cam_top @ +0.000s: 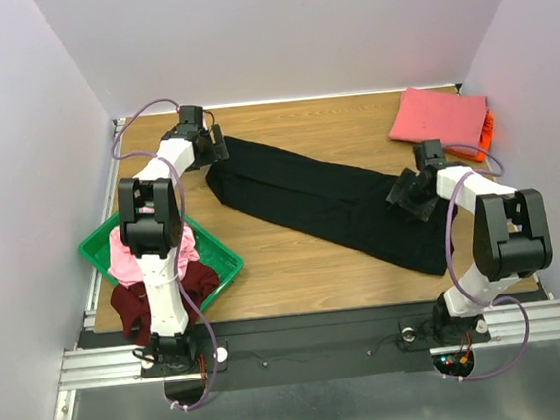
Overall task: Fold and stack the t-shirts
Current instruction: Fold the tshirt
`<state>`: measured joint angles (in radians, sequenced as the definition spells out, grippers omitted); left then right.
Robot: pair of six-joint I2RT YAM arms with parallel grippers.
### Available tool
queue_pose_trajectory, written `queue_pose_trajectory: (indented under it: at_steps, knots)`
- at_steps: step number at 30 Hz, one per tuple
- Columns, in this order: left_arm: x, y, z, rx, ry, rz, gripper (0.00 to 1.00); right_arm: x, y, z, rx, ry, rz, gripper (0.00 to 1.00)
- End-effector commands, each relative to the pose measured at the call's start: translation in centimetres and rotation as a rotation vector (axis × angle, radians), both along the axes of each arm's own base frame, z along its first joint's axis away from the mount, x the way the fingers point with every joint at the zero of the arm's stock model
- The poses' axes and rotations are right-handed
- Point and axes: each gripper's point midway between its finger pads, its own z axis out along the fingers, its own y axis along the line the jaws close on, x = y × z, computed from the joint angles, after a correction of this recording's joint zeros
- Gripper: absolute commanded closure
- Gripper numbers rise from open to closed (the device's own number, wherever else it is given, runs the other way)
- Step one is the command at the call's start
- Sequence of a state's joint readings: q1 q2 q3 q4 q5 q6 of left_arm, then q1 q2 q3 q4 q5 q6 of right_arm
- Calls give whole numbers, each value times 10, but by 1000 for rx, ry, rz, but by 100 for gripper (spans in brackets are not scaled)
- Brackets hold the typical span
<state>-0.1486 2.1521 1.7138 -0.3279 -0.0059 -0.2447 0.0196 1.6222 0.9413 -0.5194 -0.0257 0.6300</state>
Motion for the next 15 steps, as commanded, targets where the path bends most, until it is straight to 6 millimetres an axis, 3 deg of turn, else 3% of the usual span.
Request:
queue_pose_trajectory:
  at_steps: [1,9,10,12,15]
  knots:
    - [3,22,45,63,-109,17,12,-43,-49,-34,-107,162,-79,29]
    - [-23,25,49,124,-145,-50,30,-39,-61,-39,-102,183,-91,29]
    - [-27,25,58,135,-169,-67,32,-37,-61,-39,-100,184,-92,29]
    - [-32,21,54,136,-184,-96,35,-32,-61,-38,-97,176,-90,29]
    - [-37,-1,52,149,-187,-171,38,-26,-60,-37,-88,172,-78,29]
